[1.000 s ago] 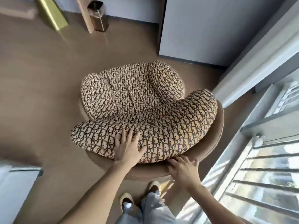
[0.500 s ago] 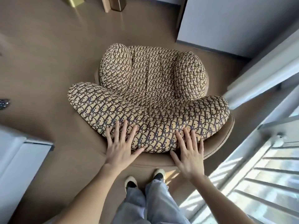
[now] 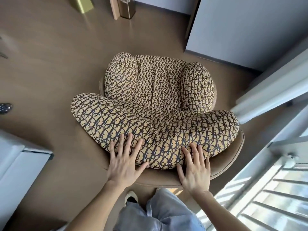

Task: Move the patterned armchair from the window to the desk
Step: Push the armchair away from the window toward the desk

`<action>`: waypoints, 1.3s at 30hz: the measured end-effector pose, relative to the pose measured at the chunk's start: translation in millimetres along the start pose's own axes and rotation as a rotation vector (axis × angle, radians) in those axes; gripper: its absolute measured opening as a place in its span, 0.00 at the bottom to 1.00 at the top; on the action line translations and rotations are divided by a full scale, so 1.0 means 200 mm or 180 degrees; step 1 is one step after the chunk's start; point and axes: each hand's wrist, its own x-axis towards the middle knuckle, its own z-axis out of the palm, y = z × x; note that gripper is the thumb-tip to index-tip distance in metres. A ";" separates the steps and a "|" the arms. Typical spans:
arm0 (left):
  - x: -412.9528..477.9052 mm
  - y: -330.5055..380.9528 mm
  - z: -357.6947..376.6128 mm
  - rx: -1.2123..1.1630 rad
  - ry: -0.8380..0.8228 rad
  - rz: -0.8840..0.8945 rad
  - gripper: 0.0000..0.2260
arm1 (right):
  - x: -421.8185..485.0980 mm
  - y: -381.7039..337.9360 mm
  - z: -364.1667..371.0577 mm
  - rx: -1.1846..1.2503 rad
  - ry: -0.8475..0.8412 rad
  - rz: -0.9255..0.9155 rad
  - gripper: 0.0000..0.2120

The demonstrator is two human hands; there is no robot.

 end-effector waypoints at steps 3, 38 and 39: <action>0.03 0.07 -0.01 -0.0032 -0.0032 -0.0102 0.40 | 0.05 0.08 -0.02 -0.0007 0.0063 -0.0158 0.31; 1.24 0.05 -0.10 -0.0144 0.0391 -0.0444 0.37 | 1.44 0.23 -0.15 0.0131 0.0504 -0.0669 0.27; 1.28 0.04 -0.11 -0.0148 0.0395 -0.0449 0.37 | 1.48 0.22 -0.16 0.0132 0.0503 -0.0680 0.27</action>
